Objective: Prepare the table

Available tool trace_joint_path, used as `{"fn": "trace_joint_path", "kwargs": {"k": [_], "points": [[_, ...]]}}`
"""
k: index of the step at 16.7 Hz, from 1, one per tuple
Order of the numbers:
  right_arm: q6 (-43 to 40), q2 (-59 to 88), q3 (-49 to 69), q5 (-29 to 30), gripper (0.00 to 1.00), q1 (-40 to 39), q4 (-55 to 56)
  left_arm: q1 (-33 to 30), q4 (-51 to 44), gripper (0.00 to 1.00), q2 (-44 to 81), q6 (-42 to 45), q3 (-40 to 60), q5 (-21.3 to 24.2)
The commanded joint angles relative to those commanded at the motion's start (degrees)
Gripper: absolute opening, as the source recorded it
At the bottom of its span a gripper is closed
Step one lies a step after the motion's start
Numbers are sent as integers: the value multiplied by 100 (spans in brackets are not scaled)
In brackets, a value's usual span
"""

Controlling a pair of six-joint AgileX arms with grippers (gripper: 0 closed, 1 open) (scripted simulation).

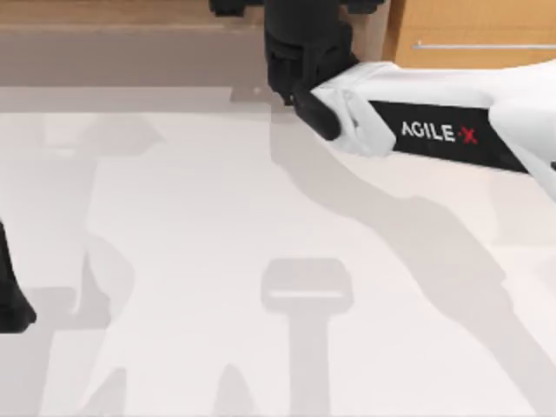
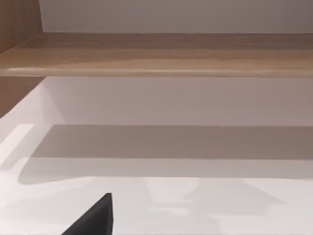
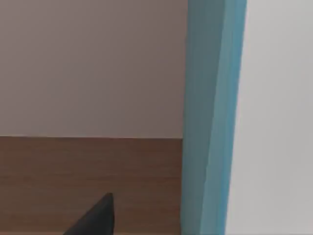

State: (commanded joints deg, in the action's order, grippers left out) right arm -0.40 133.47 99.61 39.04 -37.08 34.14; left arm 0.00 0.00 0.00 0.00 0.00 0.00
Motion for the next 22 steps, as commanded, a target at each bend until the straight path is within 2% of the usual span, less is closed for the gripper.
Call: {"fn": "trace_joint_path", "kwargs": {"k": [12, 22], "points": [[0, 0, 0, 0, 2, 0, 0, 0, 0, 100, 0, 0, 0, 0], [15, -24, -19, 6, 0, -30, -6, 0, 0, 100, 0, 0, 0, 0]]}}
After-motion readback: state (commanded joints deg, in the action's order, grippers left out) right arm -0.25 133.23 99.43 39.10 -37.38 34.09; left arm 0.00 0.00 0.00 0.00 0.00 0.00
